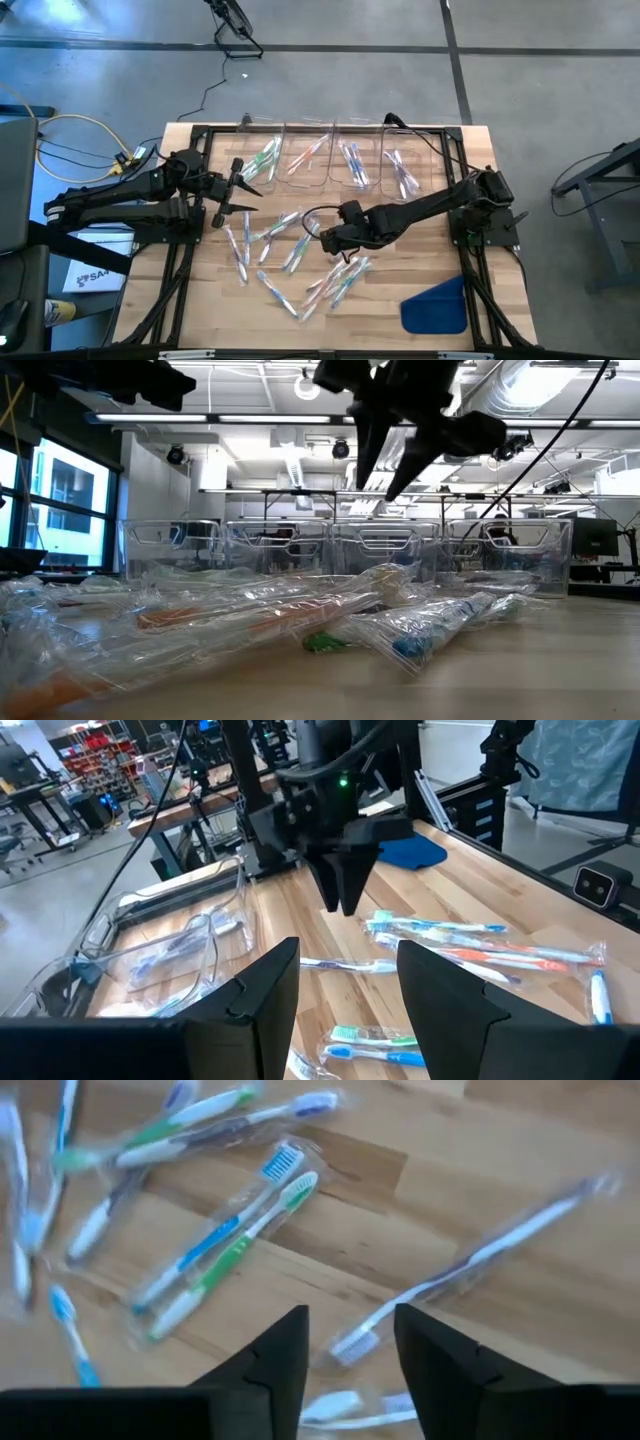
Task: Pick & Place Toothbrushes
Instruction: Put the violet toothbrush into the right transparent bin
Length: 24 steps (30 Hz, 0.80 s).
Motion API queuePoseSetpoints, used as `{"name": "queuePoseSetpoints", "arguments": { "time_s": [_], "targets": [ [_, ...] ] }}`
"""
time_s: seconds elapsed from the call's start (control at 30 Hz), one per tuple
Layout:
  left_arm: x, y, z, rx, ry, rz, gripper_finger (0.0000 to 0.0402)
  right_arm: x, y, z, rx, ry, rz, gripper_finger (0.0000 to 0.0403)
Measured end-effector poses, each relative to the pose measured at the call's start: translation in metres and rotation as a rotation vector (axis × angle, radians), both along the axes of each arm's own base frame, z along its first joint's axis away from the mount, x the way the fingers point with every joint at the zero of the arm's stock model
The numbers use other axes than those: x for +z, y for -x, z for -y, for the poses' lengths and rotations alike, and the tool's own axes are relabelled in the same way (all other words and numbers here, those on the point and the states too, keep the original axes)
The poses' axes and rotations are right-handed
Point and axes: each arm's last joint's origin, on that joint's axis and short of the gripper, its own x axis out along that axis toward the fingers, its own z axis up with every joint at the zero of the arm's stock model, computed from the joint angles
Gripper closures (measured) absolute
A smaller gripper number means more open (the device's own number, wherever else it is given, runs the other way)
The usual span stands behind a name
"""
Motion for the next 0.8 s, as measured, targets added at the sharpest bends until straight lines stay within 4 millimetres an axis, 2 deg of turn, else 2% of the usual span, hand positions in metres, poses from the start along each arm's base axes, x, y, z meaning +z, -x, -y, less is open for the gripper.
{"name": "queuePoseSetpoints", "arguments": {
  "time_s": [0.17, 0.43, 0.8],
  "targets": [
    [-0.001, 0.0, 0.0, -0.001, -0.004, -0.013, 0.0236, -0.025, 0.003, 0.003, -0.165, -0.024, 0.059, 0.0243],
    [-0.005, 0.001, 0.0, -0.005, -0.015, -0.049, 0.0236, -0.061, 0.022, 0.008, -0.351, -0.045, 0.022, 0.0259],
    [-0.007, 0.001, 0.0, 0.002, -0.014, -0.064, 0.0236, -0.086, 0.023, 0.027, -0.395, -0.089, 0.089, 0.0268]
  ]
}}
